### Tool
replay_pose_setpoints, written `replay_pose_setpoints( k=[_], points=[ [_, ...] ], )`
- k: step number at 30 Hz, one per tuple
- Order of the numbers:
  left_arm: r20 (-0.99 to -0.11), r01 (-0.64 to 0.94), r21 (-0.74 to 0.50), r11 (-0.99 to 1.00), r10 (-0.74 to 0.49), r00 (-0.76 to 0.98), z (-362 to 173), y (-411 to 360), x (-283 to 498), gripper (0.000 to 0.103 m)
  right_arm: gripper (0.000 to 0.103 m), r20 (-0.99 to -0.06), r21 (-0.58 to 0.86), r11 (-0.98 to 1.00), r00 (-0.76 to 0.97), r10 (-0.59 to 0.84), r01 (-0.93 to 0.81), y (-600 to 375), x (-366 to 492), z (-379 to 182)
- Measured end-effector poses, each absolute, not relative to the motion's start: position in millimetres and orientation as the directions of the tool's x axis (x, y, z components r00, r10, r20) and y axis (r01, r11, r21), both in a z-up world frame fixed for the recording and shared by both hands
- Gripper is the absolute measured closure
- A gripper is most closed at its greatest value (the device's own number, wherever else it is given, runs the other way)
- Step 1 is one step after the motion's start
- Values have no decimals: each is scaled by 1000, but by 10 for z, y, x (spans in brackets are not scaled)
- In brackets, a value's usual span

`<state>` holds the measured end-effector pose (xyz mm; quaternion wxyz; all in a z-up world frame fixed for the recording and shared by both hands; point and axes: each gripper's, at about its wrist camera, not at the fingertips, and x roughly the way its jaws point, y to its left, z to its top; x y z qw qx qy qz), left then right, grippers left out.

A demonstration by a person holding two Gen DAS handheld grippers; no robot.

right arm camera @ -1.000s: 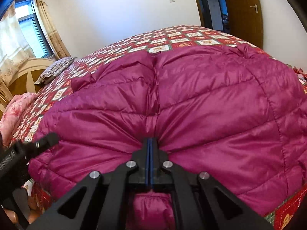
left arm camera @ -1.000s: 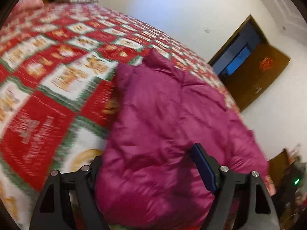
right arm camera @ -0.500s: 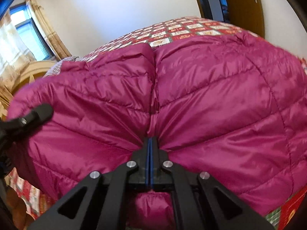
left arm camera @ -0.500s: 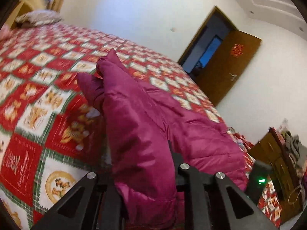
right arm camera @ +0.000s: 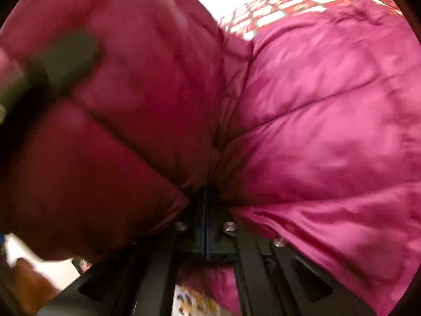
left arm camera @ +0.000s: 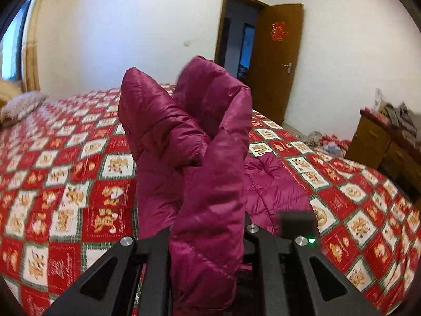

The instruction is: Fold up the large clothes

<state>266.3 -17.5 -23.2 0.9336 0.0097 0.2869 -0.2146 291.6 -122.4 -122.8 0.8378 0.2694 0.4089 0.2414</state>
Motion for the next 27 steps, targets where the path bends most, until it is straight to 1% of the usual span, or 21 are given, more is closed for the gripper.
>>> replay_pose_setpoints(
  k=[2, 4, 6, 11, 15, 18, 23, 25, 26, 27],
  points=[
    [-543, 420, -78, 904, -392, 743, -241, -275, 2655, 88, 97, -534, 627, 753, 593, 602, -199, -1410, 2806, -1110],
    [-549, 430, -68, 900, -394, 737, -265, -380, 2642, 88, 97, -536, 590, 786, 639, 552, -185, -1647, 2706, -995],
    [-560, 442, -44, 896, -388, 732, -335, -510, 2643, 88, 95, -534, 577, 807, 689, 490, -127, -1961, 2625, -925],
    [-604, 494, 33, 869, -376, 703, -555, -910, 2603, 88, 94, -526, 599, 801, 752, 398, -6, -2576, 2526, -909],
    [-634, 531, 100, 842, -357, 686, -738, -1160, 2543, 88, 93, -523, 599, 800, 773, 359, 33, -2832, 2440, -916],
    [-646, 547, 120, 829, -353, 677, -865, -1284, 2500, 88, 91, -521, 609, 792, 779, 349, 52, -2948, 2429, -894],
    [-633, 550, 195, 812, -325, 703, -1094, -1451, 2386, 88, 90, -502, 621, 783, 792, 347, 51, -3096, 2417, -832],
    [-619, 553, 224, 803, -321, 717, -1141, -1486, 2347, 88, 81, -489, 614, 788, 801, 345, 36, -3108, 2445, -757],
    [-614, 553, 241, 797, -316, 723, -1164, -1503, 2331, 88, 68, -486, 612, 790, 802, 347, 29, -3123, 2494, -747],
    [-615, 553, 245, 796, -313, 723, -1167, -1512, 2330, 88, 54, -483, 612, 790, 798, 360, 14, -3116, 2537, -710]
  ],
)
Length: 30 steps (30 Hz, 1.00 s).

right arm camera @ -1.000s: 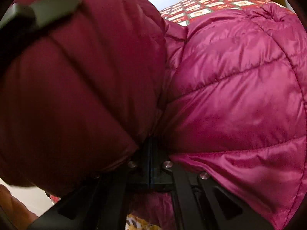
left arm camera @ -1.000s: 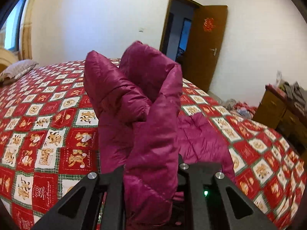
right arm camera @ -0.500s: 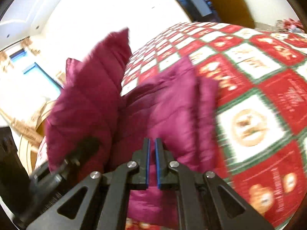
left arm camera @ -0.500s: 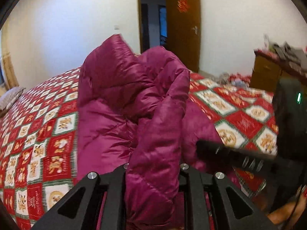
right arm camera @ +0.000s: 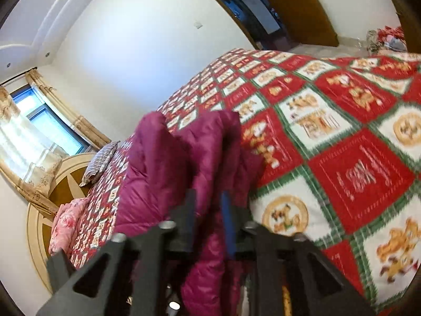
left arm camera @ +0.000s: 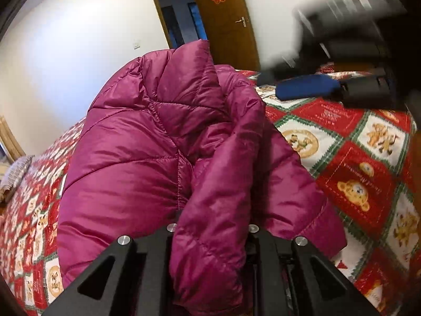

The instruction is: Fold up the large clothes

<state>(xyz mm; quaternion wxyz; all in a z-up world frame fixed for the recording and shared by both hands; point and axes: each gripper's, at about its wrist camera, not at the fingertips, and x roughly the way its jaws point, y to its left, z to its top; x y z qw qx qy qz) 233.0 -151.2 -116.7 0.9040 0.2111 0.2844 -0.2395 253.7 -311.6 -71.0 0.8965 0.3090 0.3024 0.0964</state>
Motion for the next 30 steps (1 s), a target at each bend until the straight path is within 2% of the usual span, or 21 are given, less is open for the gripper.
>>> replay_pose_setpoints(
  k=[3, 6, 7, 8, 11, 15, 20, 22, 27, 30],
  points=[
    [-622, 560, 228, 796, -324, 713, -1142, -1482, 2347, 88, 52, -485, 599, 800, 784, 387, -24, -3015, 2733, -731],
    [-626, 568, 219, 793, -332, 706, -1104, -1448, 2355, 88, 55, -556, 556, 830, 723, 411, -45, -2820, 3020, -784],
    [-626, 570, 223, 791, -332, 706, -1097, -1444, 2363, 88, 61, -569, 548, 835, 711, 414, -48, -2772, 3065, -804],
    [-625, 573, 242, 783, -326, 709, -1085, -1442, 2349, 85, 78, -582, 534, 844, 703, 410, -50, -2732, 3107, -822],
    [-623, 586, 293, 756, -314, 717, -1044, -1459, 2270, 80, 87, -614, 501, 865, 691, 381, -31, -2707, 3130, -847],
    [-624, 605, 311, 733, -323, 711, -979, -1435, 2170, 74, 89, -642, 470, 883, 677, 360, -24, -2711, 3116, -883],
    [-592, 628, 354, 693, -354, 724, -855, -1264, 1898, 61, 89, -665, 469, 883, 653, 362, -13, -2776, 3115, -1004],
    [-576, 613, 374, 696, -343, 741, -836, -1191, 1816, 39, 89, -673, 462, 887, 650, 353, -3, -2776, 3114, -1031],
    [-590, 642, 335, 689, -378, 713, -764, -826, 1658, 37, 90, -674, 475, 880, 641, 367, -5, -2823, 3094, -1126],
    [-610, 677, 206, 707, -449, 653, -658, -515, 1702, 37, 92, -676, 467, 884, 638, 369, -17, -2836, 3072, -1161]
  ],
)
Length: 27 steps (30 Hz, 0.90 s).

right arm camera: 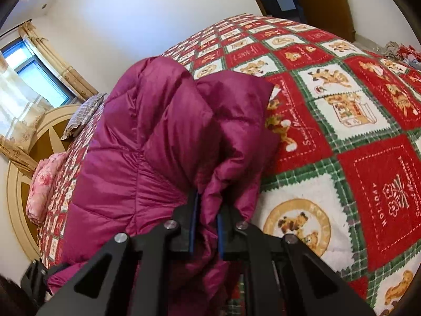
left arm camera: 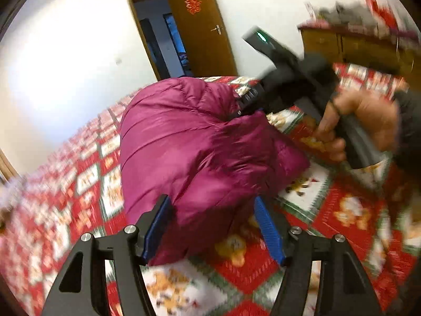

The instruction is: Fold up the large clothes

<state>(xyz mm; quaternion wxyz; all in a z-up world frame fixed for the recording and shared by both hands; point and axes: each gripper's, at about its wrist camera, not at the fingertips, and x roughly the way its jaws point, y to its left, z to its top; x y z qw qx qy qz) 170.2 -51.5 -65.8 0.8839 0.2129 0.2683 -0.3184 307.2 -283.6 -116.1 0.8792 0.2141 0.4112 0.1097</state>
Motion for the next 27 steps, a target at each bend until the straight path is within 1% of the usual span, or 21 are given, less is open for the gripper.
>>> replay_pose_setpoints(
  k=[1, 4, 8, 10, 13, 18, 21, 22, 23, 24, 25, 27],
  points=[
    [-608, 687, 126, 716, -491, 623, -560, -343, 1741, 37, 92, -677, 464, 886, 637, 369, -19, -2842, 3070, -1170],
    [-578, 649, -1, 761, -530, 621, -360, 19, 1934, 37, 93, -675, 466, 884, 633, 380, -34, -2879, 3051, -1207],
    [-583, 515, -116, 849, -478, 657, -121, 263, 2572, 37, 93, -662, 486, 873, 634, 399, -43, -2922, 3007, -1250],
    [-598, 479, -149, 865, -464, 653, -109, 194, 2950, 37, 93, -658, 492, 870, 638, 400, -38, -2917, 2987, -1254],
    [-630, 445, -147, 883, -430, 646, -114, -103, 3368, 37, 93, -658, 486, 873, 641, 394, -38, -2901, 2970, -1253],
    [-716, 404, -97, 910, -346, 607, -517, -705, 3902, 37, 93, -653, 515, 857, 634, 413, -28, -2946, 2919, -1255],
    [-754, 385, -86, 919, -312, 577, -712, -900, 3942, 36, 93, -651, 519, 854, 634, 418, -30, -2972, 2902, -1270],
    [-758, 373, -74, 925, -295, 582, -801, -931, 3928, 33, 93, -645, 535, 844, 633, 428, -26, -3004, 2921, -1288],
    [-753, 355, -64, 933, -279, 596, -846, -922, 3888, 28, 93, -633, 565, 825, 631, 448, -19, -3046, 2929, -1316],
    [-751, 341, -62, 938, -268, 603, -876, -908, 3870, 26, 93, -620, 595, 804, 629, 469, -13, -3086, 2938, -1350],
    [-752, 335, -67, 940, -269, 602, -906, -898, 3887, 25, 93, -610, 614, 789, 628, 483, -10, -3112, 2946, -1371],
    [-770, 305, -97, 947, -265, 580, -1007, -827, 3939, 17, 93, -596, 634, 773, 629, 500, -13, -3140, 2952, -1396]
  ],
)
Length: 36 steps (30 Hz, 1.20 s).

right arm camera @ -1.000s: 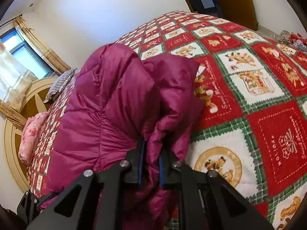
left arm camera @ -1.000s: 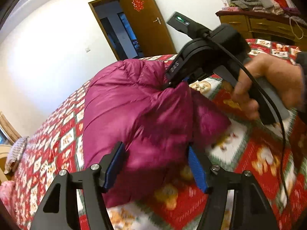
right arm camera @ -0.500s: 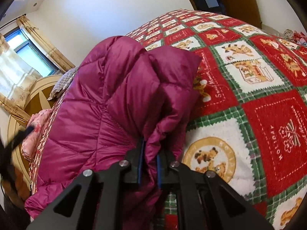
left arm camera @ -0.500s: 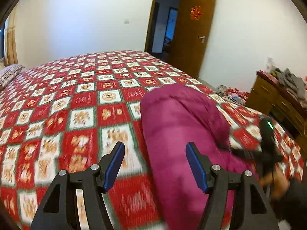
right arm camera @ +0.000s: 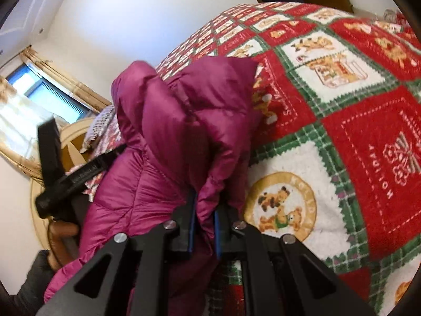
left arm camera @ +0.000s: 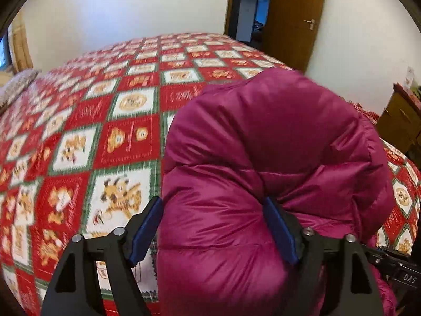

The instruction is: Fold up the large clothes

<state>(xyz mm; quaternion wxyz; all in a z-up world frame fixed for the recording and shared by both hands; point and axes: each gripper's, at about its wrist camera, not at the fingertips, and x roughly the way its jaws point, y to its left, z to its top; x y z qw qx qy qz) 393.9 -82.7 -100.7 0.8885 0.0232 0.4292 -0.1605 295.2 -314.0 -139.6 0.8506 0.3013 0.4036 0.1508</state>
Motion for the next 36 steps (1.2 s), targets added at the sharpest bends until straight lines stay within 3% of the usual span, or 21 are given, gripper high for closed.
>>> replay_pose_setpoints(
  k=[4, 6, 9, 12, 17, 20, 24, 36],
  points=[
    [-791, 260, -87, 962, -226, 568, -1090, -810, 3986, 8, 92, -627, 599, 801, 627, 462, 8, -3099, 2952, -1298],
    [-781, 262, -50, 964, -201, 591, -1081, -847, 3957, 8, 83, -661, 514, 858, 645, 384, 17, -3062, 2909, -1094],
    [-764, 255, 12, 967, -156, 626, -1057, -910, 3898, 8, 83, -606, 342, 940, 768, 207, 16, -3019, 2738, -572],
    [-744, 239, 77, 968, -104, 660, -1026, -998, 3838, 8, 83, -567, 272, 961, 797, 208, -58, -2848, 2872, -230],
    [-687, 227, 225, 947, -11, 726, -990, -1162, 3712, 8, 88, -720, 182, 983, 677, 155, -31, -2558, 3526, -475],
    [-706, 238, 171, 956, -50, 706, -985, -1084, 3752, 8, 97, -779, 219, 969, 618, 104, 113, -2690, 3639, -801],
    [-747, 255, 71, 964, -118, 654, -1015, -983, 3870, 8, 103, -765, 252, 954, 637, 96, 160, -2747, 3566, -1030],
    [-796, 269, -153, 951, -280, 537, -1119, -831, 4073, 7, 103, -726, 241, 965, 680, 106, 107, -2723, 3686, -1197]
  ],
)
